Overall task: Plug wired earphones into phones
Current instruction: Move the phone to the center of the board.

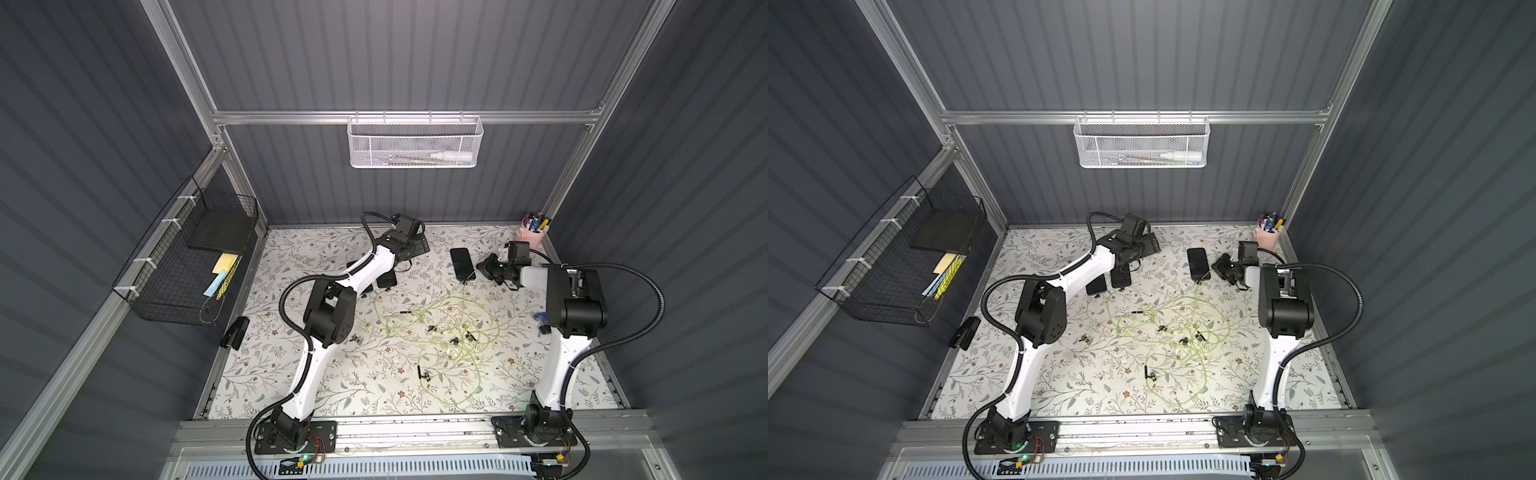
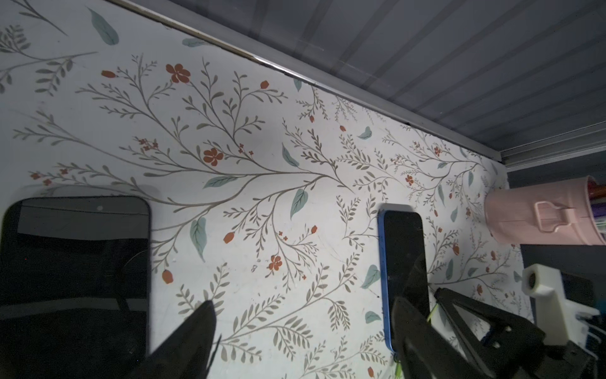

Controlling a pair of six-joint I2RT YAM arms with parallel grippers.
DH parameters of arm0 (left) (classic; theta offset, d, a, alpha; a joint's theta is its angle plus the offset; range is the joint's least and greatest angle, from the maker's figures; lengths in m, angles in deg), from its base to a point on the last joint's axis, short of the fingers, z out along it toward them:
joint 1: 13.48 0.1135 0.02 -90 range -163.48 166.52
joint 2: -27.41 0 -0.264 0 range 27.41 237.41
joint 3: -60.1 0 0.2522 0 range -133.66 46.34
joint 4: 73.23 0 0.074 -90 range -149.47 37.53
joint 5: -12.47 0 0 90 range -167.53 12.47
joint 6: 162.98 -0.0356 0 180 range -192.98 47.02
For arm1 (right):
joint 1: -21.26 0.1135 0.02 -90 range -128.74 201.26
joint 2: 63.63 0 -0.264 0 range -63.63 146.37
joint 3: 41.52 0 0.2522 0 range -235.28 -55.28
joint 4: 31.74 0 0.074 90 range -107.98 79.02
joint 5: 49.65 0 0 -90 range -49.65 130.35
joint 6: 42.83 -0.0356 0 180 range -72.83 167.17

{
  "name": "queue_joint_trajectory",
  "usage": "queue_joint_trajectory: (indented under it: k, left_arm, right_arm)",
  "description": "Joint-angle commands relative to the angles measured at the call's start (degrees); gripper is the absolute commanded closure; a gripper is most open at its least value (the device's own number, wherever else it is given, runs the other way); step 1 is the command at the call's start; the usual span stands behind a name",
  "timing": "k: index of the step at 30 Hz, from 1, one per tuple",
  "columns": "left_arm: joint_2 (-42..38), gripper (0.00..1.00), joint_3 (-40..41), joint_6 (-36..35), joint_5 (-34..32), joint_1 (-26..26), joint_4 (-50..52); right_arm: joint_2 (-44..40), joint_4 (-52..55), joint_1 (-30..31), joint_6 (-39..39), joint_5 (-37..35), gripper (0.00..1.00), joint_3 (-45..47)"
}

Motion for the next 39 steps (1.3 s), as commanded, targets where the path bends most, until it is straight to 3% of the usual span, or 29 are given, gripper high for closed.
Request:
queue_joint_trajectory:
  k: [1,14,30,35,39]
  left_arm:
    - [3.0,0.15,-3.9,-1.1,-1.8,-0.3,4.0]
    - [11.0,0.08,-12.2,-1.9,-1.9,-2.2,7.6]
    - [12.1,0.05,-11.4,-6.0,-3.8,-2.9,18.0]
    - [8.8,0.02,-6.6,-7.5,-4.8,-3.0,20.9]
    - [9.3,0.01,-7.3,-8.9,-4.6,-3.3,23.9]
  right_arm:
    - [1.7,3.0,0.0,2.8,3.3,1.0,-1.9]
    - [2.1,5.0,4.6,8.8,10.6,1.0,-2.5]
    - [1.4,-1.7,17.2,2.2,9.6,1.0,1.5]
    - [-1.8,-6.8,18.6,-1.4,8.6,1.0,6.8]
    - [-5.8,-5.6,18.6,-1.2,7.0,1.0,9.9]
